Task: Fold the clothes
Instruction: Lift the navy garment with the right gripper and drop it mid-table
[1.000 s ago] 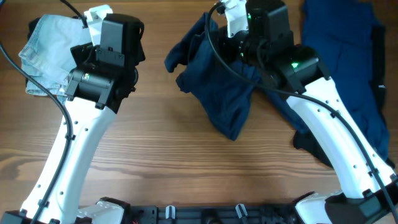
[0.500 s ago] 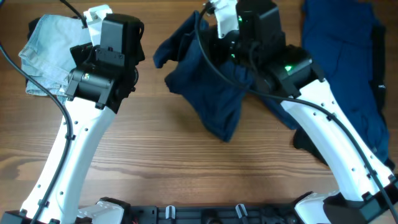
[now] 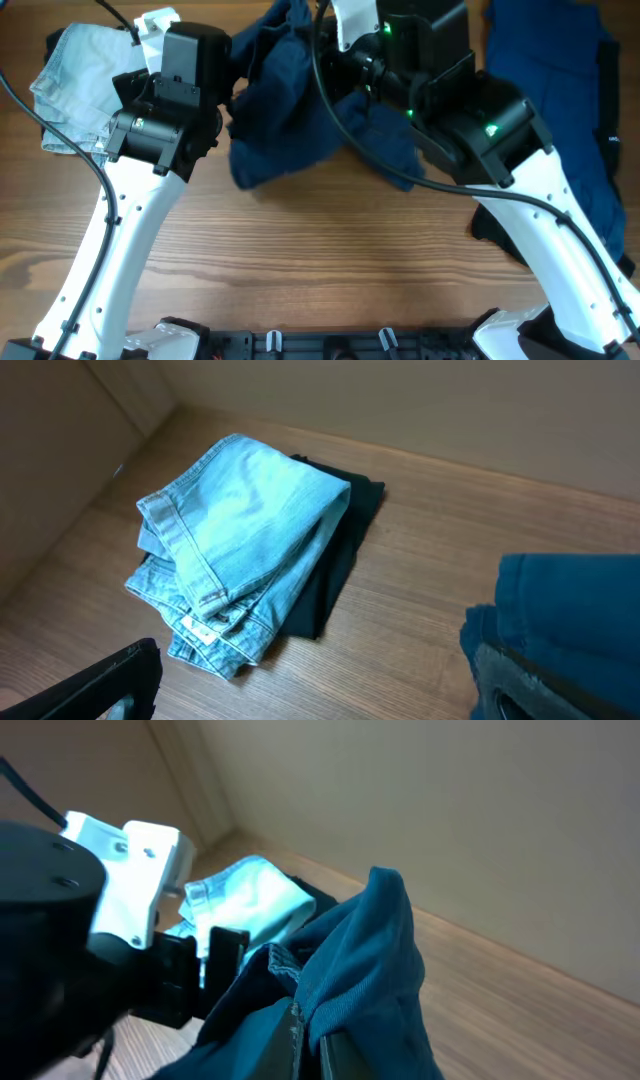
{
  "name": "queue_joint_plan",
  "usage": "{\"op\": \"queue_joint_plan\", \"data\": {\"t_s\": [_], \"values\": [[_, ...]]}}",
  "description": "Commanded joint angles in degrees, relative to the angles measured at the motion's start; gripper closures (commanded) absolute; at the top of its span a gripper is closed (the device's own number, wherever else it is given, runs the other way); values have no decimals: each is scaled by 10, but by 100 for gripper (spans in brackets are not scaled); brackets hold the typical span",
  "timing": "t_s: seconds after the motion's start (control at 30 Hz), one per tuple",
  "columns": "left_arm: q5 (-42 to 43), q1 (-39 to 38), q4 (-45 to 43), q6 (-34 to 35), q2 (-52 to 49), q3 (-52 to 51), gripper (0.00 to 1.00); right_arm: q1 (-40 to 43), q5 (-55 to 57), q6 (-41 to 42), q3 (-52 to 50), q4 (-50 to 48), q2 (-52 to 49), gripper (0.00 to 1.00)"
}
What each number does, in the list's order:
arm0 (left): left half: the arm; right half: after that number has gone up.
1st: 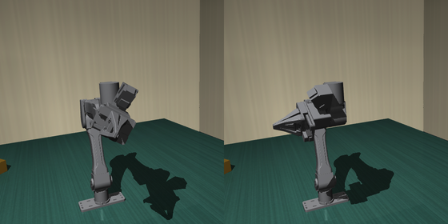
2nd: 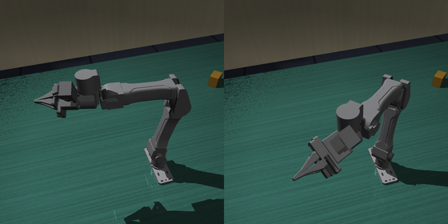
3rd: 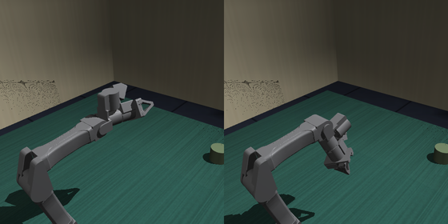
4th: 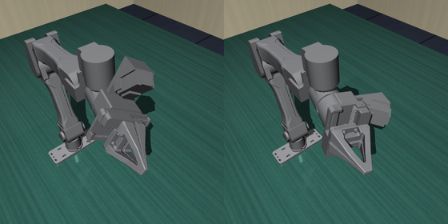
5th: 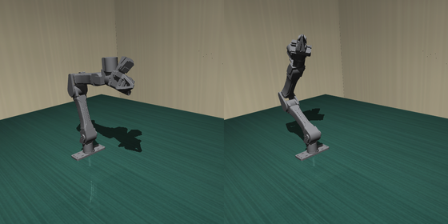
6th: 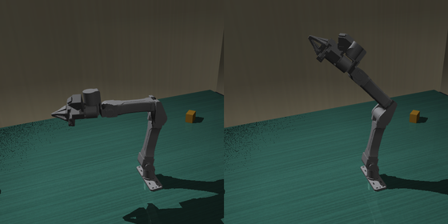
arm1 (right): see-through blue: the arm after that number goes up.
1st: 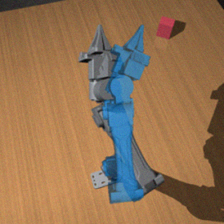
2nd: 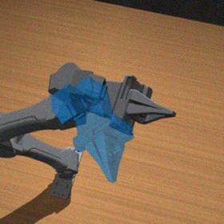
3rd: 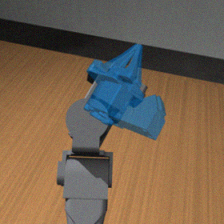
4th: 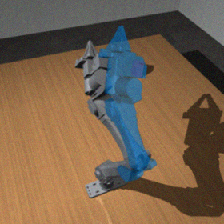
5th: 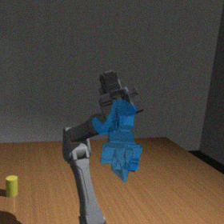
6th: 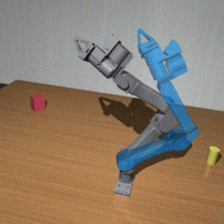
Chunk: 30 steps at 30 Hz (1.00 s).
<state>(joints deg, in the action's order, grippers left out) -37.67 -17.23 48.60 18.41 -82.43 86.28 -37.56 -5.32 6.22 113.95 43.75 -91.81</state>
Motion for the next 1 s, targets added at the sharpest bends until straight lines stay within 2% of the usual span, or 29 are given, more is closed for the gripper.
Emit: {"op": "queue_joint_plan", "data": {"t_s": [0.0, 0.07, 0.13, 0.23, 0.3, 0.33, 0.37, 0.43, 0.5, 0.63, 0.8, 0.97], "values": [[-8, 3, -2, 18, 2, 7, 0, -1, 18, 11, 24, 0, 10, 96], [-8, 3, -1, 18, 2, 7, 0, 2, 41, 2, 23, 10, 6, 96], [-7, 3, -1, 18, 2, 7, 0, 8, 62, -3, 18, 27, -3, 89], [-3, 3, -3, 18, 2, 7, 0, 23, 68, -17, 14, 58, -26, 67], [10, 3, -3, 18, 2, 7, 0, 33, 68, -18, 14, 77, -42, 62], [21, 3, -3, 18, 2, 7, 0, 40, 65, -20, 14, 86, -52, 56], [36, 3, -3, 18, 1, 7, 0, 48, 52, -33, 14, 99, -64, 44], [58, 3, -3, 18, 1, 7, 0, 61, 36, -39, 14, 120, -78, 32], [84, 3, -3, 13, -1, 7, 0, 80, 15, -41, 14, 145, -91, 24], [113, 3, 16, 13, -11, 7, 0, 107, -48, -53, 14, 199, -100, 20], [130, 13, 54, 15, -35, 7, 0, 110, -68, -56, -10, 274, -100, 19], [190, 79, 73, 46, -47, 7, 0, 100, -90, -24, -75, 264, -100, 19]]}}
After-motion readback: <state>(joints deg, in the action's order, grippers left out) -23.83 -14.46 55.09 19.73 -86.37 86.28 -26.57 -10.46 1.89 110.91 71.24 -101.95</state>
